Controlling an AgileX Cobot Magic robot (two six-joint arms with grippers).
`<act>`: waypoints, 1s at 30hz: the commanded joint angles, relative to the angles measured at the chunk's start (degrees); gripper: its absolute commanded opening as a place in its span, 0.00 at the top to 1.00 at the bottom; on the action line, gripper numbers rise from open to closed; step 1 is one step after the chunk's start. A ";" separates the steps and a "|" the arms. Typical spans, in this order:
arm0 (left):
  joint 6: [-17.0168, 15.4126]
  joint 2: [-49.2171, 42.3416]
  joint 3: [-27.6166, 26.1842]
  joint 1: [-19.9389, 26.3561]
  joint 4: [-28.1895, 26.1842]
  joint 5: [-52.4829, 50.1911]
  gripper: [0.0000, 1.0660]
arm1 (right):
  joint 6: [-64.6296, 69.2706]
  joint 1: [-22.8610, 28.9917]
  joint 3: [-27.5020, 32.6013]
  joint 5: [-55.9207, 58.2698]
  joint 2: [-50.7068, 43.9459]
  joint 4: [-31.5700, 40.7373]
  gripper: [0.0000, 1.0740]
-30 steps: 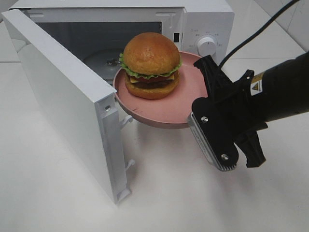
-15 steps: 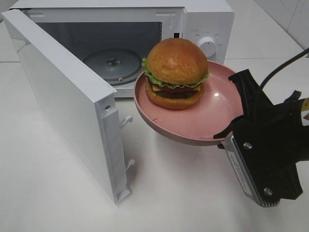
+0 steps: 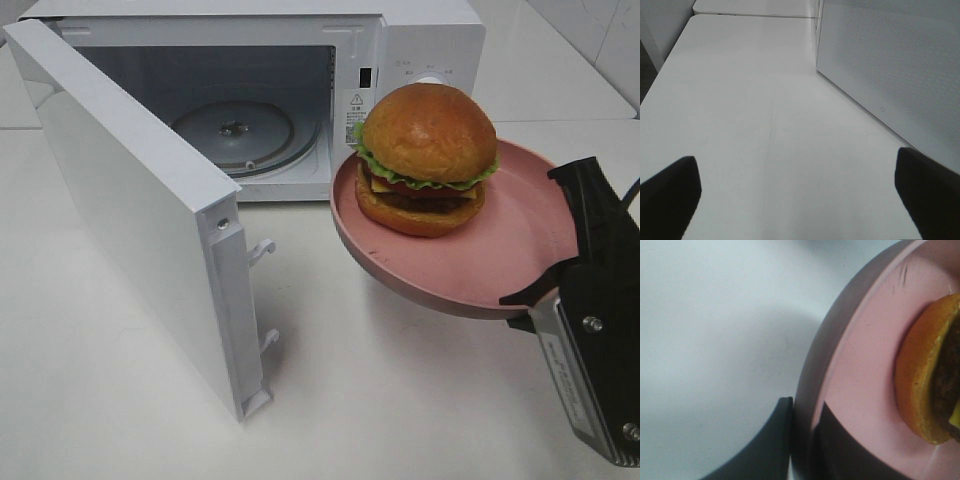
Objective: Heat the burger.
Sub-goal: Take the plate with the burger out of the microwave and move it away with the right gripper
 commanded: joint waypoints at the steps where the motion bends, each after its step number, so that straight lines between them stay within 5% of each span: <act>1: 0.17 -0.86 -0.06 0.23 0.00 -0.29 0.08 | 4.64 -0.23 -0.46 -1.26 -2.46 -4.24 1.00; 12: 0.17 -0.86 -0.06 0.23 0.00 -0.29 0.08 | 28.71 -0.23 -0.46 10.14 -4.81 -20.97 1.00; 30: 0.17 -0.86 -0.06 0.23 0.00 -0.29 0.08 | 60.56 -0.23 -0.46 23.20 -4.81 -33.80 1.00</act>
